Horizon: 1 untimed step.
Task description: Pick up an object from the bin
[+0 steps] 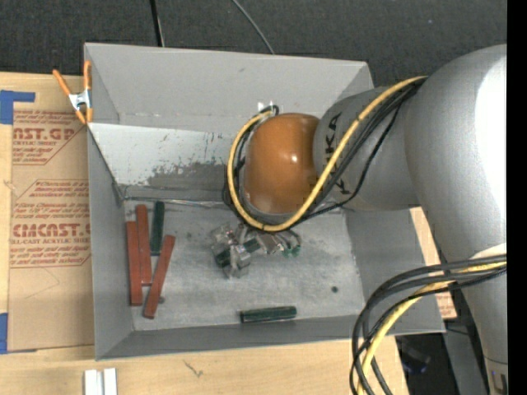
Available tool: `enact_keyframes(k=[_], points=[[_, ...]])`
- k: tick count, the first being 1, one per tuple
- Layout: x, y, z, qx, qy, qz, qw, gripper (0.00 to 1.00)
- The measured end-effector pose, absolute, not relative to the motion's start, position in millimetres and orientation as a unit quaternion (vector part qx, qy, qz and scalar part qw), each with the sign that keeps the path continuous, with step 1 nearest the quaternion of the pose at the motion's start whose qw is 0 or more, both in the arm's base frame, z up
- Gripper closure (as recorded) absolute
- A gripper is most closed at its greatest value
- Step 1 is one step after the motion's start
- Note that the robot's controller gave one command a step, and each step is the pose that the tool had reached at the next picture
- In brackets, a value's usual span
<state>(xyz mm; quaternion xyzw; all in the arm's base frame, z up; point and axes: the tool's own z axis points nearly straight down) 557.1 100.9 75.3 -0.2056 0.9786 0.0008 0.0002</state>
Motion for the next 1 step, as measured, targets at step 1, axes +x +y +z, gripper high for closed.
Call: enact_keyframes(k=[1], points=[[557.1,100.9,75.3,-0.205,0.979,0.001,0.0,1.0]])
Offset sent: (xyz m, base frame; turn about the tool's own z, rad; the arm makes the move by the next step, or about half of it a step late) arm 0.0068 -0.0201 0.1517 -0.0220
